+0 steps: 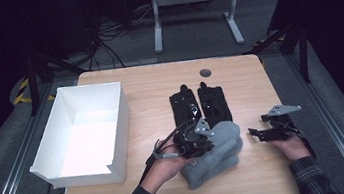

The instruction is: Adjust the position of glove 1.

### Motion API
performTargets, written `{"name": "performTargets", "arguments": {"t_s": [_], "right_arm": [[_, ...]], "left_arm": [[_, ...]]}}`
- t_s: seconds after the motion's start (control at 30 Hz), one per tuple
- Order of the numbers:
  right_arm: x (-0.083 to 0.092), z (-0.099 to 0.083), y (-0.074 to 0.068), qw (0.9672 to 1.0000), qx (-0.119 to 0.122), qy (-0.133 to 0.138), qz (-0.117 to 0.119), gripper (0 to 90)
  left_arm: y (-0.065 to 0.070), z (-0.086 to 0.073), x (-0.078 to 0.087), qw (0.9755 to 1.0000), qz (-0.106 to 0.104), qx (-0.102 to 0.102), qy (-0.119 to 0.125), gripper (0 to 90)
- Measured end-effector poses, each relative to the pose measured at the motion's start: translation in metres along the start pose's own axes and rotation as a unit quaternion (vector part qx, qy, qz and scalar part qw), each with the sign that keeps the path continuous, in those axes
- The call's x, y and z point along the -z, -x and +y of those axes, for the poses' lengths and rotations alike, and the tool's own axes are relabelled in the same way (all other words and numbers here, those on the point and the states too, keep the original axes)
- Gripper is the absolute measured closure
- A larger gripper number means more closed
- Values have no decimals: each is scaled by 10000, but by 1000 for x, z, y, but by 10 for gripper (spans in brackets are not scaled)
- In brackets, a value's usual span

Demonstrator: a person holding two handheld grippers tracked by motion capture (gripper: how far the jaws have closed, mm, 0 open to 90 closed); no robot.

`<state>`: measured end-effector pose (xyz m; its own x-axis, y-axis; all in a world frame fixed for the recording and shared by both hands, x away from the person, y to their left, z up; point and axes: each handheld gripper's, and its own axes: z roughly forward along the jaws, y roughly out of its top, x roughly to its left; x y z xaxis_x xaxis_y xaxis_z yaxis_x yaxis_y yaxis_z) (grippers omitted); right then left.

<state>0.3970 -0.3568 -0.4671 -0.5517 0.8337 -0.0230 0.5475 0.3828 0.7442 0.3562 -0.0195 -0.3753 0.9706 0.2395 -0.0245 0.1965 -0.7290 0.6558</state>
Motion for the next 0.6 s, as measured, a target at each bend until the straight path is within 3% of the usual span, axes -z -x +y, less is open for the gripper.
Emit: {"name": "performTargets", "arguments": {"t_s": [0.13, 0.37, 0.5, 0.6], "right_arm": [[0, 0, 0, 10000, 2, 1, 2, 198], [0, 0, 0, 10000, 2, 2, 1, 198], [0, 0, 0, 10000, -1, 0, 2, 198], [0, 0, 0, 10000, 3, 2, 1, 198]], "left_arm": [[4, 1, -5, 9996, -136, -236, -28, 875], [6, 0, -13, 9987, -203, -421, -214, 875], [6, -2, -22, 9981, -213, -446, -380, 873], [5, -7, -31, 9982, -257, -331, -425, 865]]}}
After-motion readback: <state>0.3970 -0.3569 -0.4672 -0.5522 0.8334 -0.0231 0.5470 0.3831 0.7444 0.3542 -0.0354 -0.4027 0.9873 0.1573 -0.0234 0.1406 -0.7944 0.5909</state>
